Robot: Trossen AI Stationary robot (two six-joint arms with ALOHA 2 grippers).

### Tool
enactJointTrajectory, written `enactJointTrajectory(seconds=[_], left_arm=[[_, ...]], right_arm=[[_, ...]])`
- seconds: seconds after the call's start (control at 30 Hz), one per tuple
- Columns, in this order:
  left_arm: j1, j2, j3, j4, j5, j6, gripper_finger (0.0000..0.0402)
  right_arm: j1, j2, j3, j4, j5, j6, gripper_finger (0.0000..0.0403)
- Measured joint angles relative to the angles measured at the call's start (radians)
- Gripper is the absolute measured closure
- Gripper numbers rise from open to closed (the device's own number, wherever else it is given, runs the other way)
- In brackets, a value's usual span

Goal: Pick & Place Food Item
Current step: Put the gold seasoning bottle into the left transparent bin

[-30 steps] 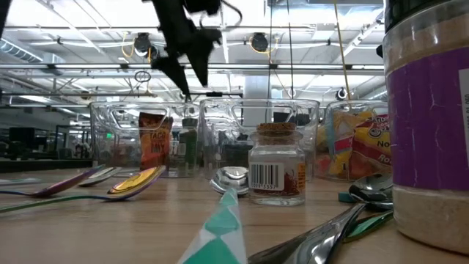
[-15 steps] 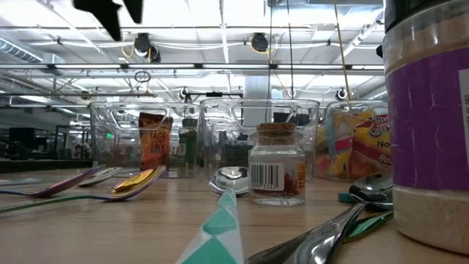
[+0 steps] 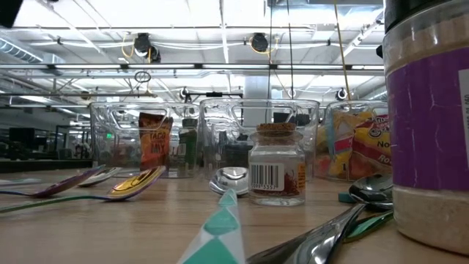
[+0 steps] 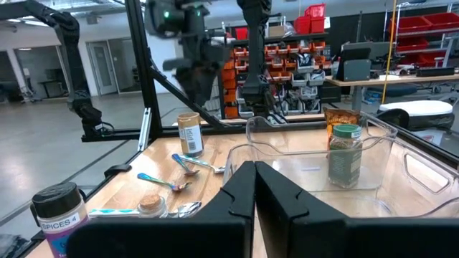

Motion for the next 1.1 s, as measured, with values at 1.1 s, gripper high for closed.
enactJointTrajectory(seconds=[1.1], left_arm=[[-0.065, 0.019, -0.111, 0.199, 0.131, -0.044, 0.011]], right_arm=[[0.0, 0.0, 0.0, 0.0, 0.0, 0.0, 0.0403]])
